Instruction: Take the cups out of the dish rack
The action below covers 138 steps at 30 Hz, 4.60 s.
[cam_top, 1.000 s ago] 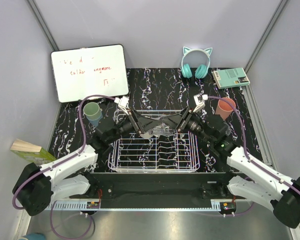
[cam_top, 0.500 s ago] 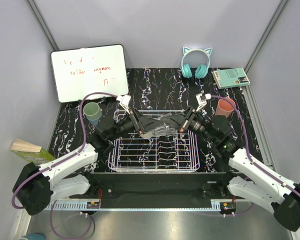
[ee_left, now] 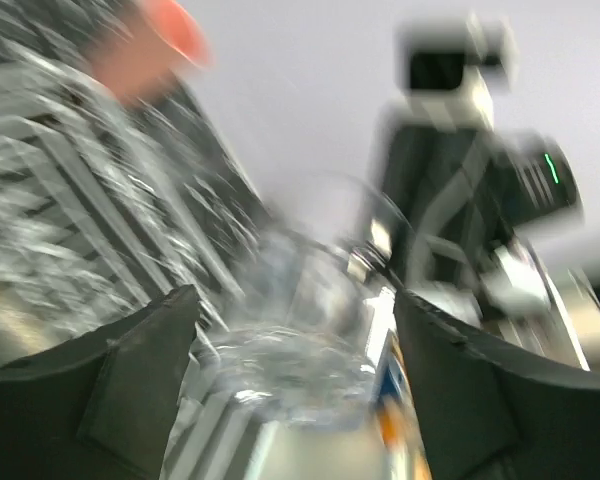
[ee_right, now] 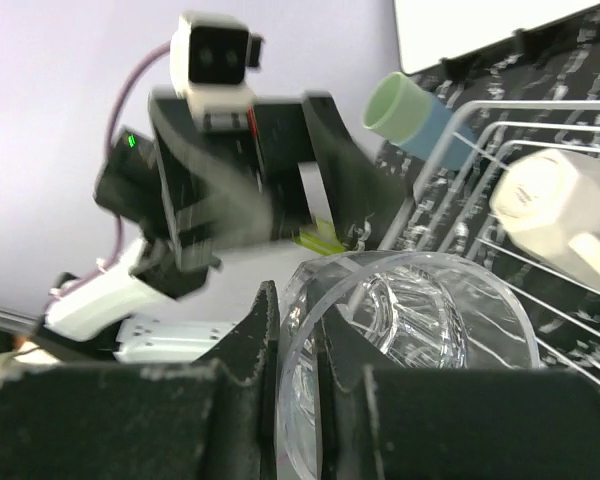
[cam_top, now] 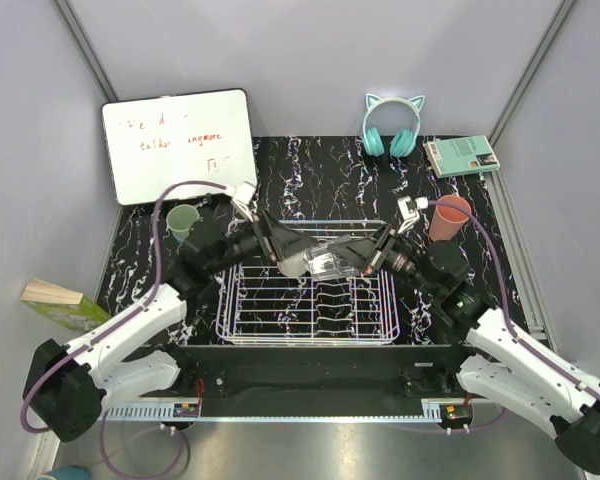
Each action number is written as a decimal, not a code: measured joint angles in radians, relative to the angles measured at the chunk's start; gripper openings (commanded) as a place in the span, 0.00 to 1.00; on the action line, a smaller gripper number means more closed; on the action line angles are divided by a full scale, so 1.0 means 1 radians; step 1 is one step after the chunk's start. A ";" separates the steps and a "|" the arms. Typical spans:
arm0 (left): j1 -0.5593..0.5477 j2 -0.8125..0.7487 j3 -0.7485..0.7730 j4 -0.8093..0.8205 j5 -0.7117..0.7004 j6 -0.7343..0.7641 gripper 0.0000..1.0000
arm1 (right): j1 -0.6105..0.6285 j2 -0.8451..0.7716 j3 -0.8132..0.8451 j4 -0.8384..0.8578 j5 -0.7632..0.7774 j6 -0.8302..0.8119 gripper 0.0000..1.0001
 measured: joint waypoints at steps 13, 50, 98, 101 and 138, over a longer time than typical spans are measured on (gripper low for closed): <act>0.149 -0.029 0.008 -0.127 -0.179 0.023 0.87 | -0.008 -0.073 0.005 -0.226 0.077 -0.116 0.00; 0.150 -0.131 0.085 -0.739 -0.433 0.187 0.83 | -0.463 0.328 0.459 -1.117 0.815 -0.364 0.00; 0.147 -0.076 0.061 -0.741 -0.433 0.202 0.85 | -0.544 0.455 0.394 -0.938 0.724 -0.374 0.54; 0.145 -0.072 0.061 -0.741 -0.433 0.203 0.88 | -0.544 0.408 0.394 -0.935 0.703 -0.375 0.64; -0.043 0.499 0.455 -0.841 -0.721 0.344 0.99 | -0.473 0.123 0.278 -0.719 0.090 -0.365 0.76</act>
